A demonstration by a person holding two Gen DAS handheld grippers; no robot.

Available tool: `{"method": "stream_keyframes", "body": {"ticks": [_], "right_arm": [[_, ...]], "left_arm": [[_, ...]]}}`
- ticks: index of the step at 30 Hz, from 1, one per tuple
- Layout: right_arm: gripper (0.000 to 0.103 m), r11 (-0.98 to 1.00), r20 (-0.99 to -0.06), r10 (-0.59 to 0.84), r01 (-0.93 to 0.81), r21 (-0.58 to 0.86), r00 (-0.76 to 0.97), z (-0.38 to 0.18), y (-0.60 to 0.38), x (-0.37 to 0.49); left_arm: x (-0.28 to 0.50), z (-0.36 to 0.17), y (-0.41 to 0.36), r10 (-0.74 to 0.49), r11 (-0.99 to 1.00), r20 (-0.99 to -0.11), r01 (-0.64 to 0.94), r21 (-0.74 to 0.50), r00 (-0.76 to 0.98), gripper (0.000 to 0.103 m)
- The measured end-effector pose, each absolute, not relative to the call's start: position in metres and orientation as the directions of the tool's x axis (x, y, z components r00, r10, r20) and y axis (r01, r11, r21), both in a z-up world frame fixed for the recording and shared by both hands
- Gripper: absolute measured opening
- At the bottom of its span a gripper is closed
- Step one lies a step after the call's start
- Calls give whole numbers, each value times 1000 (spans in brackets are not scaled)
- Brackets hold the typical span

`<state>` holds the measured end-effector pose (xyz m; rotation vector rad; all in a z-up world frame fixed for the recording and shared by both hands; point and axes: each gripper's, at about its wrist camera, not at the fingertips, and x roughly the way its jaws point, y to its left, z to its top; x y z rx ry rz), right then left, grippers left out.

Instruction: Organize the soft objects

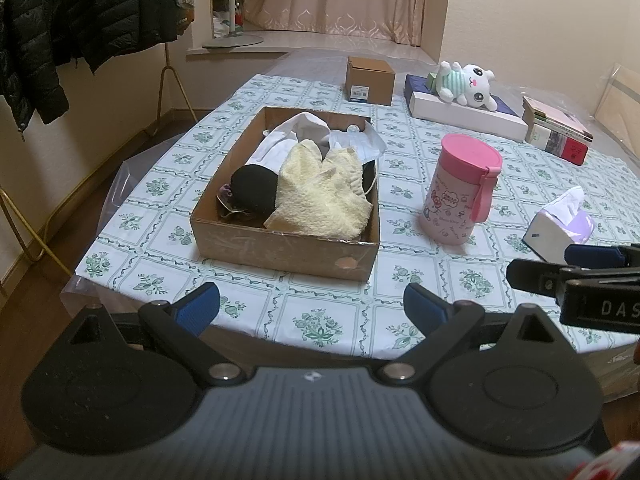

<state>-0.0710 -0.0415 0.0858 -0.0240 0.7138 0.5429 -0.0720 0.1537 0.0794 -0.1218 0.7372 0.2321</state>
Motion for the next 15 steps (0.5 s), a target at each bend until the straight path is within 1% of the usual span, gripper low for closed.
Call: {"method": "stream_keyframes", "body": {"ticks": [15], "right_arm": [[82,863,-630,464,-479,161,623,85,-43,-69]], "left_arm": [[-72,78,151,151,971,-666,-235,-38,730,98]]}}
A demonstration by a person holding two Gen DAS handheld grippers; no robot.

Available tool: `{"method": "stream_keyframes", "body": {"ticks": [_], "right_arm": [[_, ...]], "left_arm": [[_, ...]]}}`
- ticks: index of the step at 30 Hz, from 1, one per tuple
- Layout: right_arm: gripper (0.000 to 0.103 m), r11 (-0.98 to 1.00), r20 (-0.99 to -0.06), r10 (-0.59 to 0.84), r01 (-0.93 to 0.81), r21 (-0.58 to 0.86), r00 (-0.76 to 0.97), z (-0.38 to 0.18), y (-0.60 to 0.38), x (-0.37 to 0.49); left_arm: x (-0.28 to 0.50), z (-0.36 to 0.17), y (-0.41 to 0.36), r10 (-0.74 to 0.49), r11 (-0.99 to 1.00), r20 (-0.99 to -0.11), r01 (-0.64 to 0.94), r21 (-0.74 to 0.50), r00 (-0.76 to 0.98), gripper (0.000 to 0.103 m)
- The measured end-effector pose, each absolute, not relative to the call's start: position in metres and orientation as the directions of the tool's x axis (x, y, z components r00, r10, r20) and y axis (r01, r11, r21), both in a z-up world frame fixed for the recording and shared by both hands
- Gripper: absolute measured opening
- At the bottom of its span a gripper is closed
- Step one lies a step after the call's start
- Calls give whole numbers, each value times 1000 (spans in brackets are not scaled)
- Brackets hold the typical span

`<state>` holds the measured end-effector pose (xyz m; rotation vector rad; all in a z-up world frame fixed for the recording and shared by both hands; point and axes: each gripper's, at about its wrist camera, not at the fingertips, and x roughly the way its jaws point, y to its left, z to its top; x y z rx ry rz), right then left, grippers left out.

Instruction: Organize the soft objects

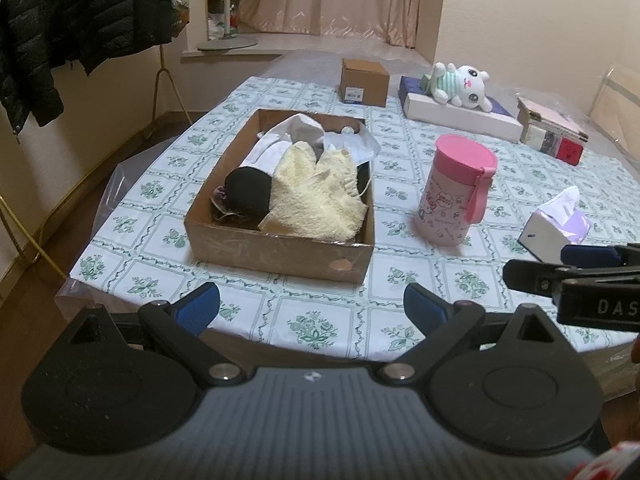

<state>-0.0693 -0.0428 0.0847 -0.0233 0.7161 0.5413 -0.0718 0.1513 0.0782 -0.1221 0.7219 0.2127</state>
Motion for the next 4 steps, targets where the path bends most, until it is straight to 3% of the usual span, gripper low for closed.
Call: {"method": "stream_keyframes", "body": {"ticks": [4], "right_arm": [[82,864,-630,463,-477,162,624,84,-44,-69]], "left_arm": [[-71,77,152,150,971,-665,-237,-43,732,98]]}}
